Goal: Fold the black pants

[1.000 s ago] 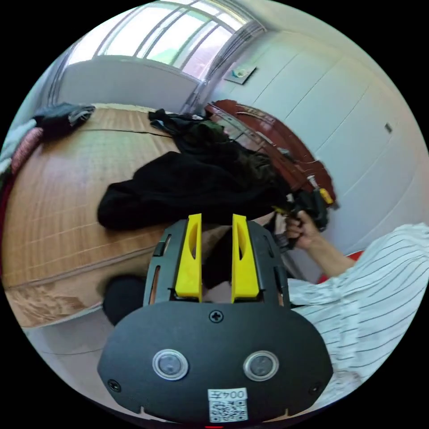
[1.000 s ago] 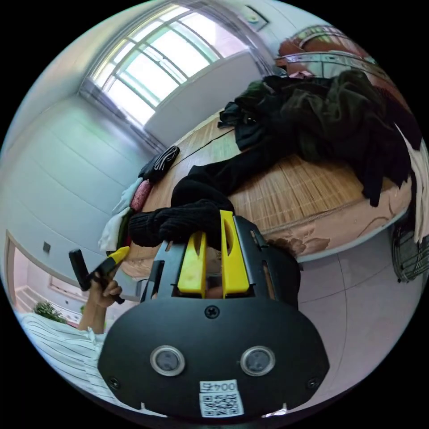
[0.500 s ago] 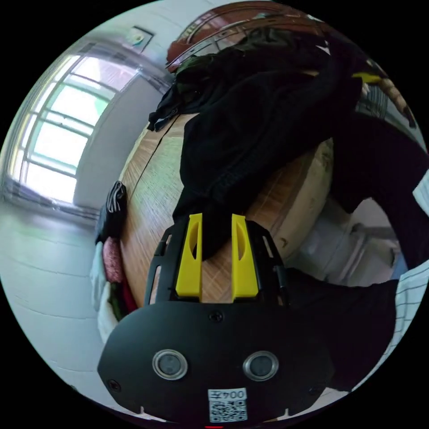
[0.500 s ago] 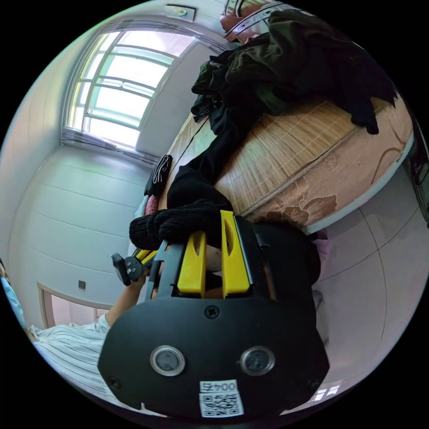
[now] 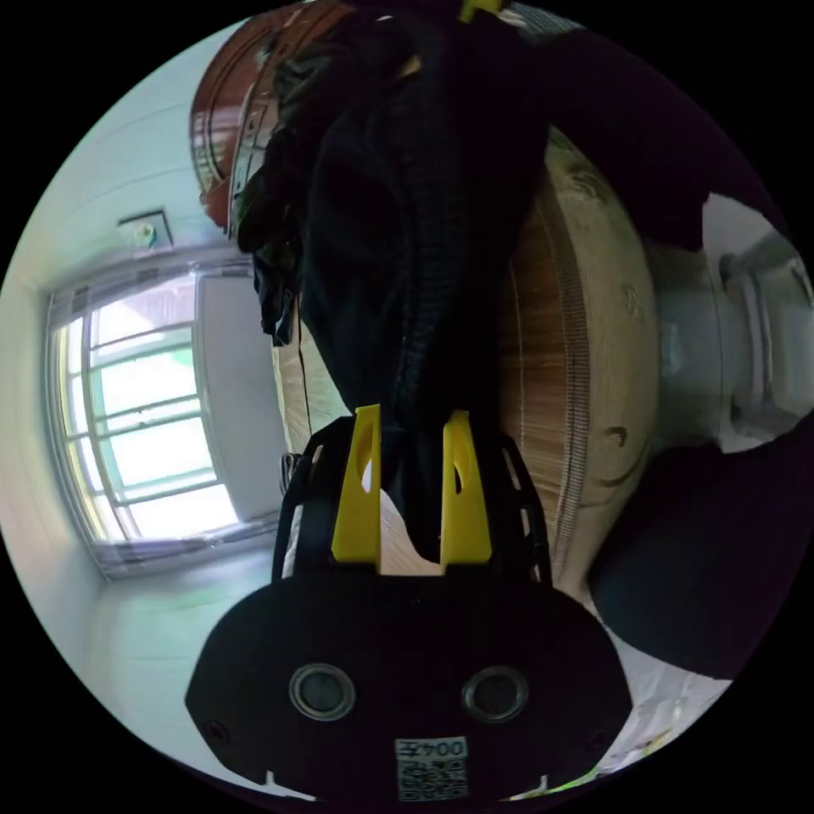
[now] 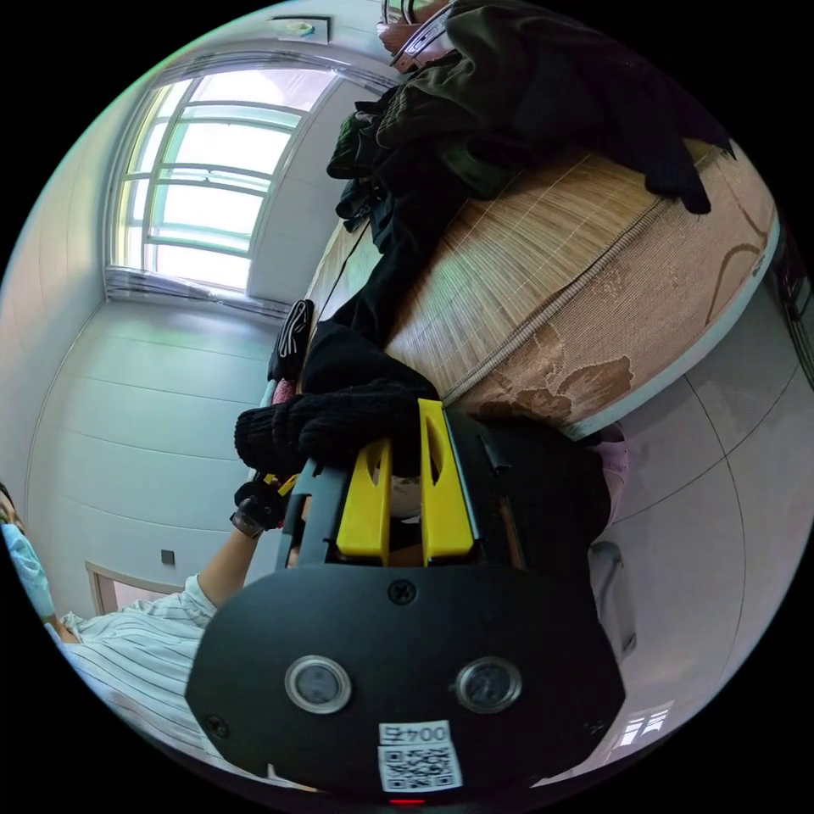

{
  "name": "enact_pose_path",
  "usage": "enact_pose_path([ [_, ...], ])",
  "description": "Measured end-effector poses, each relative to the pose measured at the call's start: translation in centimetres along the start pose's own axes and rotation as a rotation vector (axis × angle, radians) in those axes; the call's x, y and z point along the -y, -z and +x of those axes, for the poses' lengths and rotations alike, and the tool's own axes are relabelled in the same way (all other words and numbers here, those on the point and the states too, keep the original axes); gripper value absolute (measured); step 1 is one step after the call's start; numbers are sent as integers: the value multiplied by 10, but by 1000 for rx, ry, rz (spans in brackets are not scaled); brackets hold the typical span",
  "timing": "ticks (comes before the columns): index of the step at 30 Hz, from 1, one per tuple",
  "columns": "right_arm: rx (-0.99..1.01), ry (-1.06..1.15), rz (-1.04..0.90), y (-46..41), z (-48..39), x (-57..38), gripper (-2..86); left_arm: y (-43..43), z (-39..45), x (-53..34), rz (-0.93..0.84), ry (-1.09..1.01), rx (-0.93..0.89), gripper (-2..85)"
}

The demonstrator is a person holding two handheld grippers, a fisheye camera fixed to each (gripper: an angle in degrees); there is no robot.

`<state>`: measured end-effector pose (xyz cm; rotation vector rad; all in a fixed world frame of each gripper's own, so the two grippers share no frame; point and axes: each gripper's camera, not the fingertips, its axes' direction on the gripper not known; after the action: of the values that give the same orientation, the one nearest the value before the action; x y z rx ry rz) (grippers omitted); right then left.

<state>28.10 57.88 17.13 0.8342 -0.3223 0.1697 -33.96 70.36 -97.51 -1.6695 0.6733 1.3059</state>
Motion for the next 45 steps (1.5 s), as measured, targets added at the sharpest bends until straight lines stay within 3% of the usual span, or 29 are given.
enact_pose_path([
  [4, -25, 31, -4, -4, -4, -16, 60, -3, 13, 61, 25, -66, 56, 79],
  [8, -163, 171, 9, -3, -34, -39, 57, 8, -9, 137, 41, 29, -6, 31],
  [13, -228, 444, 90, 20, -106, -69, 46, 46, -117, 171, 138, 433, -300, 6],
  [18, -192, 751, 257, 79, -223, -83, 46, 121, -299, 141, 474, 992, -681, 0],
  [22, -151, 893, 374, 119, -308, -99, 44, 163, -383, 155, 588, 1170, -896, 0],
  [25, -116, 1001, 456, 151, -380, -121, 42, 234, -434, 189, 674, 1292, -828, 1],
  [31, -74, 1160, 601, 197, -507, -167, 41, 431, -525, 308, 781, 1453, -488, 3],
  [42, 85, 1333, 742, 221, -656, -259, 40, 784, -619, 667, 923, 1588, 77, 5],
  [45, 102, 1384, 718, 201, -680, -277, 39, 858, -639, 793, 854, 1597, 217, 6],
])
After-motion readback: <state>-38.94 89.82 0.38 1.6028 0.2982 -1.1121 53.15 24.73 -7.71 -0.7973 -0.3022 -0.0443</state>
